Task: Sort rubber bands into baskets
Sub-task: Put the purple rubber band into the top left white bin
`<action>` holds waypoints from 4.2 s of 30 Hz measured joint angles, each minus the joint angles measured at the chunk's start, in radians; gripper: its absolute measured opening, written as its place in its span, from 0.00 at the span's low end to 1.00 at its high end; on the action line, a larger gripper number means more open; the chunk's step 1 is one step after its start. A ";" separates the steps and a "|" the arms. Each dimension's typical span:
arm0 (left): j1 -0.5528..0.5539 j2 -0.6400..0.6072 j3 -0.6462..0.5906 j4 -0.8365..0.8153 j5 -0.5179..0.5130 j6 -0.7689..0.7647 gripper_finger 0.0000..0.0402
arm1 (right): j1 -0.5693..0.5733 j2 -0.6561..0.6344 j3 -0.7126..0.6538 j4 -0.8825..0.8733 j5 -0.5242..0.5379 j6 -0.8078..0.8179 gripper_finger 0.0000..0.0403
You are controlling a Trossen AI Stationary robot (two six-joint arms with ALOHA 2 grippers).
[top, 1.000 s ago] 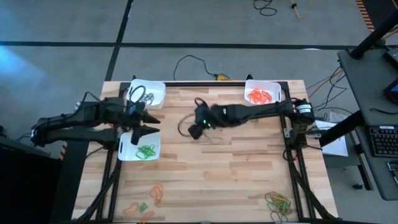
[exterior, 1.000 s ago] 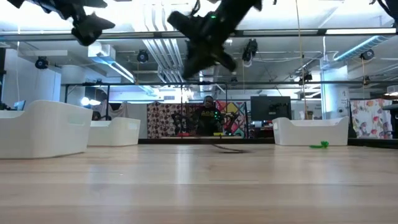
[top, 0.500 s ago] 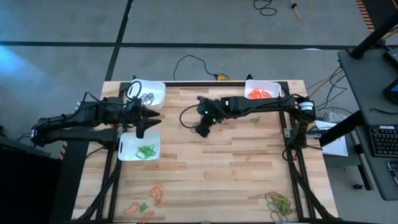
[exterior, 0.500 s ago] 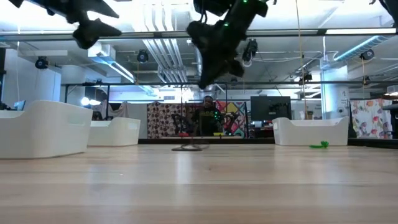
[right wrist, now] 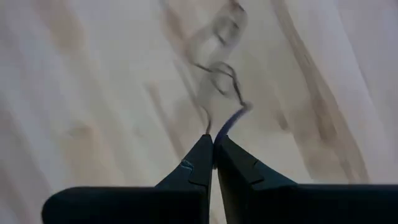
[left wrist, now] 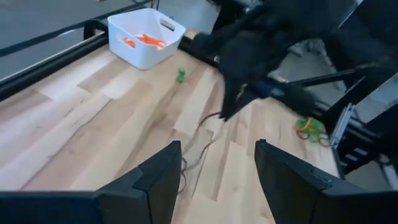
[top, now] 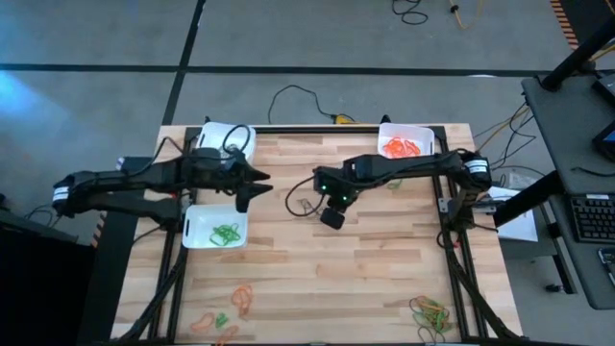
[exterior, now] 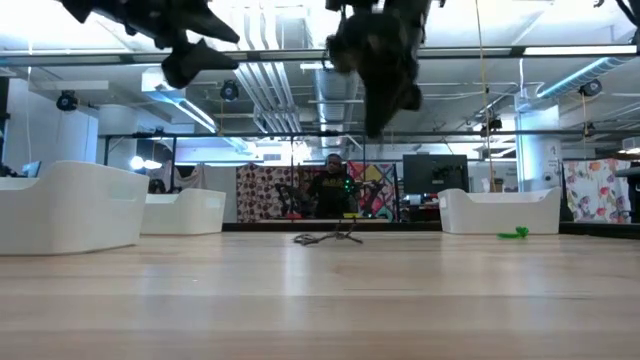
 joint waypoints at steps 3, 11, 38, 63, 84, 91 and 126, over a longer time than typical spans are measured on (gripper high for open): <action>0.000 0.027 0.030 -0.029 -0.003 0.019 0.47 | 0.002 -0.008 0.013 0.036 0.029 -0.104 0.03; 0.000 0.064 0.253 -0.596 -0.037 0.121 0.47 | -0.010 -0.019 0.041 0.051 0.117 -0.108 0.03; -0.001 -0.195 0.136 -0.622 -0.082 -0.082 0.47 | -0.006 -0.026 0.198 0.100 -0.301 -0.135 0.03; -0.001 -0.123 0.125 -0.385 -0.278 0.040 0.47 | -0.124 -0.026 -0.343 0.804 0.072 0.071 0.03; 0.000 0.328 0.108 0.110 -0.110 0.020 0.47 | -0.099 -0.029 -0.245 0.278 -0.099 0.170 0.50; -0.018 0.520 0.155 0.121 0.027 0.132 0.47 | -0.031 -0.085 -0.185 -0.043 0.003 0.163 0.56; -0.180 1.143 0.265 0.532 -0.369 -0.252 0.36 | 0.202 -0.469 -0.205 -0.215 0.366 0.151 0.56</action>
